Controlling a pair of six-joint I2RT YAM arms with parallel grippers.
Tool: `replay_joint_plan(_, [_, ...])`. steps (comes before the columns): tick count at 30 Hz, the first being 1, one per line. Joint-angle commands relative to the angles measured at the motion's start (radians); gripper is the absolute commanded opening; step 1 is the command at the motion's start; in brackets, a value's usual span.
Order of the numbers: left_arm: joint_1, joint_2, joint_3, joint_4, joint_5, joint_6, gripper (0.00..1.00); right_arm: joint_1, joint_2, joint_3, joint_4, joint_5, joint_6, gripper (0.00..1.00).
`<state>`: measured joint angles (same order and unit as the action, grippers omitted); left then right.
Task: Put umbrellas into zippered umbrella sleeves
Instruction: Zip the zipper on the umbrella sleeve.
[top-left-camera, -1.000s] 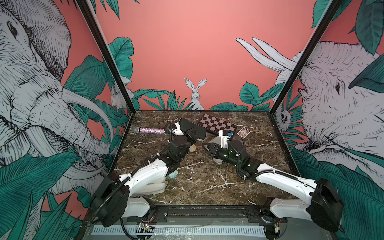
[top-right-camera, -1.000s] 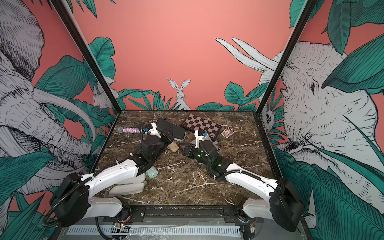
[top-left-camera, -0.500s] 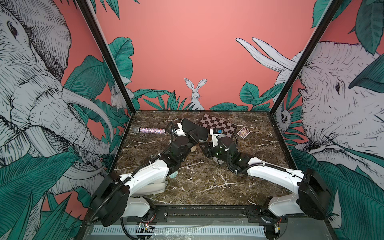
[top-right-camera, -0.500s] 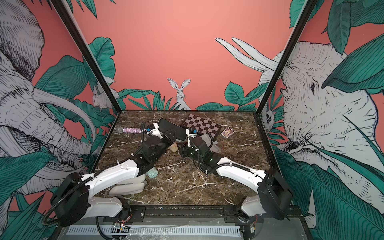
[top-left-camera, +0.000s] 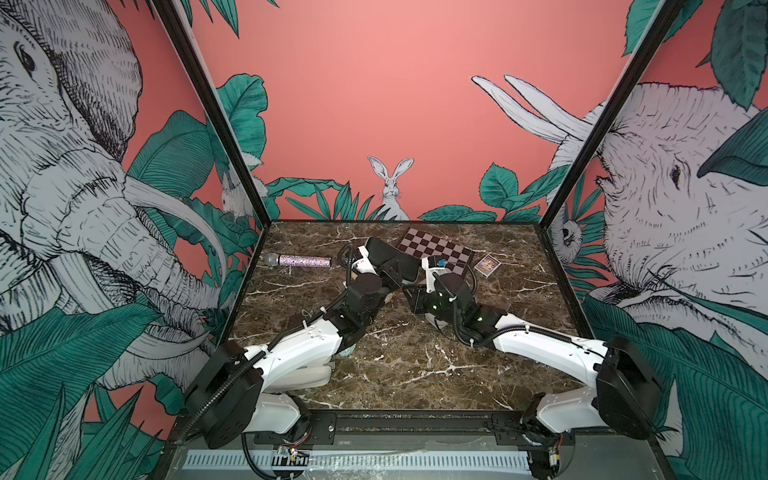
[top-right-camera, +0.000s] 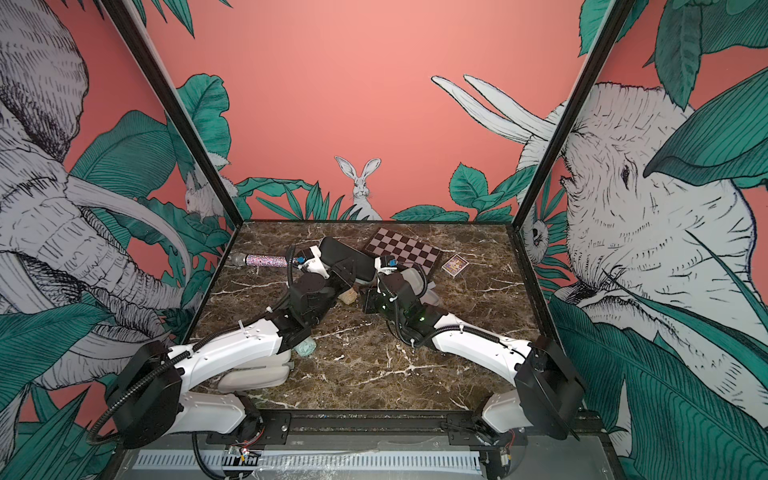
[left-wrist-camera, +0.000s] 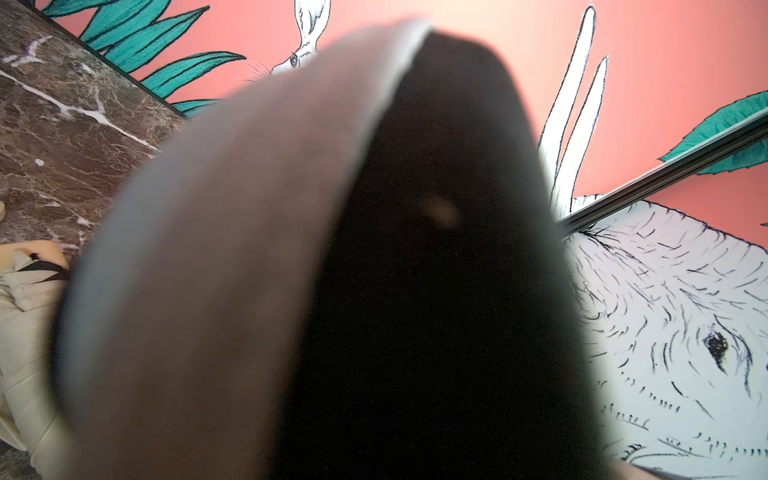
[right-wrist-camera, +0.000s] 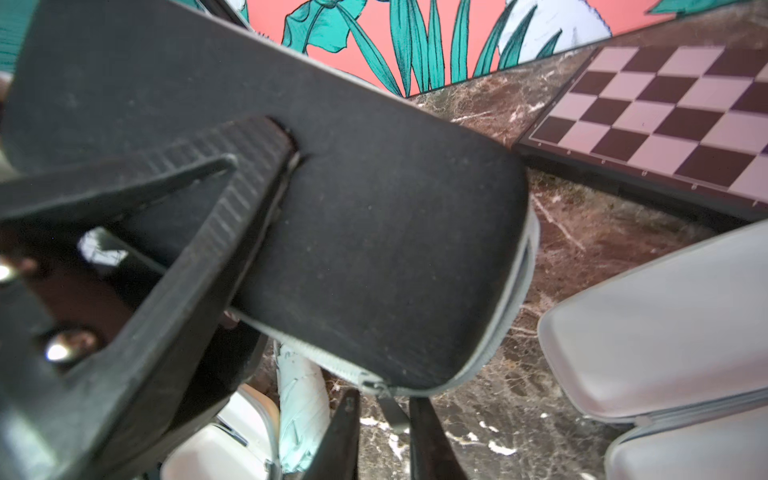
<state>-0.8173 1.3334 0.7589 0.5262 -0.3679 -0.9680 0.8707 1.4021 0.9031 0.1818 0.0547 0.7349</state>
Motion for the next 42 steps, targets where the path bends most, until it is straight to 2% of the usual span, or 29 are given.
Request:
replay_joint_plan(1, [-0.034,-0.010,0.028,0.041,0.003,0.045,0.22,0.005,0.004,0.044,0.066,0.034,0.035,0.14])
replay_joint_plan(5, [-0.041,-0.012,0.024,0.029,-0.013,0.071,0.22,0.005,0.017,0.050,0.042,0.030,0.038,0.01])
replay_joint_plan(11, [-0.040,-0.056,0.037,-0.024,-0.056,0.172,0.23,-0.012,-0.015,0.009,-0.021,0.045,0.021,0.00])
replay_joint_plan(15, [-0.016,-0.093,0.080,-0.149,-0.029,0.212,0.23,-0.060,-0.039,-0.025,-0.105,0.039,-0.005,0.00])
replay_joint_plan(19, [0.030,-0.106,0.114,-0.249,0.071,0.166,0.22,-0.116,-0.057,-0.063,-0.119,0.007,-0.045,0.00])
replay_joint_plan(24, [0.107,-0.133,0.136,-0.340,0.169,0.149,0.21,-0.124,-0.048,-0.035,-0.177,0.011,-0.134,0.00])
replay_joint_plan(26, [0.159,-0.128,0.160,-0.384,0.241,0.137,0.19,-0.126,-0.043,-0.039,-0.179,0.023,-0.154,0.00])
replay_joint_plan(28, [0.170,-0.125,0.183,-0.427,0.273,0.142,0.19,-0.130,-0.030,-0.027,-0.208,0.042,-0.178,0.00])
replay_joint_plan(33, [0.218,-0.145,0.157,-0.418,0.282,0.120,0.19,-0.131,-0.013,-0.017,-0.239,0.051,-0.215,0.00])
replay_joint_plan(38, [0.256,-0.118,0.185,-0.424,0.398,0.095,0.18,-0.131,-0.030,-0.042,-0.205,0.040,-0.228,0.00])
replay_joint_plan(40, [0.283,-0.095,0.218,-0.455,0.502,0.126,0.19,-0.131,-0.043,-0.049,-0.185,0.032,-0.268,0.00])
replay_joint_plan(42, [0.330,-0.063,0.249,-0.478,0.658,0.144,0.19,-0.131,-0.064,-0.070,-0.145,0.036,-0.316,0.00])
